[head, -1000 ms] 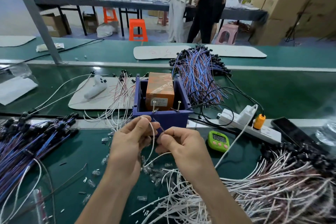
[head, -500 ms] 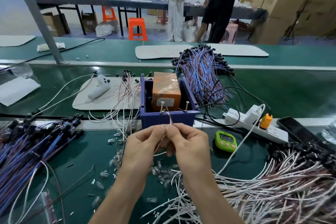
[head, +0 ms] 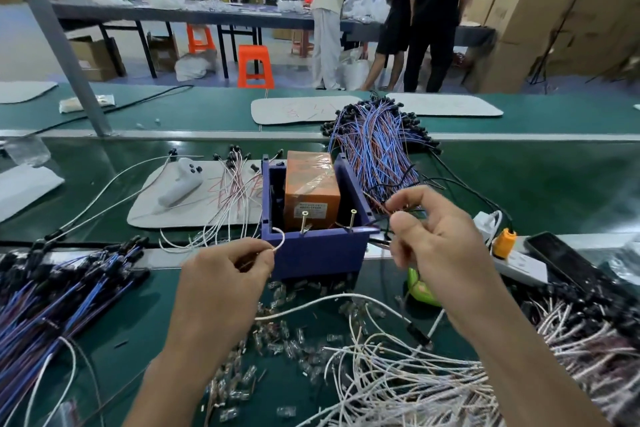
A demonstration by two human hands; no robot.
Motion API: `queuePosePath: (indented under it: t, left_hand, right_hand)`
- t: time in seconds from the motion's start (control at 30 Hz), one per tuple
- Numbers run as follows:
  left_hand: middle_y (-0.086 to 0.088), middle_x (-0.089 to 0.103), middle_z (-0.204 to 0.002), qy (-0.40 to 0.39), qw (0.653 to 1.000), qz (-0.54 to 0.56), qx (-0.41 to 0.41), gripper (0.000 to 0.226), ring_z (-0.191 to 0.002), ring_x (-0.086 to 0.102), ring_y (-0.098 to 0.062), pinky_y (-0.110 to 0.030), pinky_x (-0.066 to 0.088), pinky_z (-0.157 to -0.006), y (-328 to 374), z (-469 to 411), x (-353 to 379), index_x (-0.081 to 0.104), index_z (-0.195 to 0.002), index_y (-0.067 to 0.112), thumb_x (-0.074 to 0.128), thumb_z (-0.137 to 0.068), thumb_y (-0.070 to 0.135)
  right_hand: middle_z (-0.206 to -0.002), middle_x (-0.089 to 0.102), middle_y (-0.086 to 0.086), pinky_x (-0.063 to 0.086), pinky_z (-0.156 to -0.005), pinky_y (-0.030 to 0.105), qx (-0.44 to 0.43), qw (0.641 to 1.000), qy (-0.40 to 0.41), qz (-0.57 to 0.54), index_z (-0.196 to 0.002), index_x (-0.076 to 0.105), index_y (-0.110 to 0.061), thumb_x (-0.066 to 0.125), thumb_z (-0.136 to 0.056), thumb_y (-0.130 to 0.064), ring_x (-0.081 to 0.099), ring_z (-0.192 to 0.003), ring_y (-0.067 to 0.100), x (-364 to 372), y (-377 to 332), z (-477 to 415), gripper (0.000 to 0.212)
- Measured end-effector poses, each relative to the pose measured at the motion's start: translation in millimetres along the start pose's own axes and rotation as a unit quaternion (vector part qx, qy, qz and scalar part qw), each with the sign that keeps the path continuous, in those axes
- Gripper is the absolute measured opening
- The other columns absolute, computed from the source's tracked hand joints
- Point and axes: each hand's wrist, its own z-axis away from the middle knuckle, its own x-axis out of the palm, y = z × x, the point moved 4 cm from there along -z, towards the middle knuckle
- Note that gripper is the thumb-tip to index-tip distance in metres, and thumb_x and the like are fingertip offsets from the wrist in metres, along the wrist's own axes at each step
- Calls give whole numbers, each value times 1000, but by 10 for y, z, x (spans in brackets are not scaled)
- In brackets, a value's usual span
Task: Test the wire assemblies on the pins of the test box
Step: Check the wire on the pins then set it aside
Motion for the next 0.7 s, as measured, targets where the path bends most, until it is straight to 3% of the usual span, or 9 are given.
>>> queuePosePath:
  t: [0.07, 0.17, 0.3, 0.47, 0.57, 0.7]
  left_hand:
    - [30, 65, -65, 5, 999, -41, 13, 22, -62, 62, 1, -12, 38, -46, 54, -7, 46, 73, -73, 43, 76, -88, 26]
    - [29, 64, -62, 22, 998, -46, 34, 14, -68, 62, 5, -11, 42, -50, 119, 36, 116, 78, -79, 34, 76, -87, 23]
    - [32, 58, -57, 40, 998, -34, 32, 12, -82, 58, 19, 3, 37, -66, 169, 97, 175, 81, -80, 30, 80, -84, 19]
    - [46, 61, -81, 38, 999, -10, 24, 15, -82, 60, 18, 3, 39, -71, 178, 124, 245, 79, -79, 34, 81, -83, 19]
    - [41, 64, -74, 21, 1000, 10, 19, 20, -79, 62, 16, 3, 39, -66, 184, 151, 301, 77, -75, 37, 80, -82, 19]
    - [40, 65, -74, 10, 999, 25, 29, 18, -76, 63, 15, 2, 42, -65, 201, 170, 372, 79, -78, 36, 81, -83, 18]
  right_hand:
    - [-61, 70, 2, 34, -41, 24, 0, 1000, -1, 28, -89, 61, -36, 56, -100, -21, 42, -45, 17, -84, 5, -49, 20]
    - [-64, 73, 1, 35, -40, 22, -5, 998, -9, 61, -84, 65, -32, 62, -99, -21, 43, -42, 15, -143, 2, -86, 19]
    - [-59, 71, -5, 35, -41, 12, -17, 993, -1, 114, -73, 70, -27, 71, -93, -19, 49, -38, 2, -161, 5, -100, 21]
    - [-58, 71, -7, 47, -50, 25, -8, 990, 5, 140, -73, 71, -29, 73, -91, -23, 60, -47, 16, -211, 34, -141, 18]
    - [-57, 70, -5, 51, -54, 32, -8, 989, 6, 147, -72, 71, -27, 73, -91, -23, 64, -55, 26, -229, 45, -155, 19]
    - [-54, 68, -1, 48, -52, 28, 1, 989, 6, 148, -71, 71, -24, 73, -90, -21, 59, -49, 24, -235, 95, -184, 20]
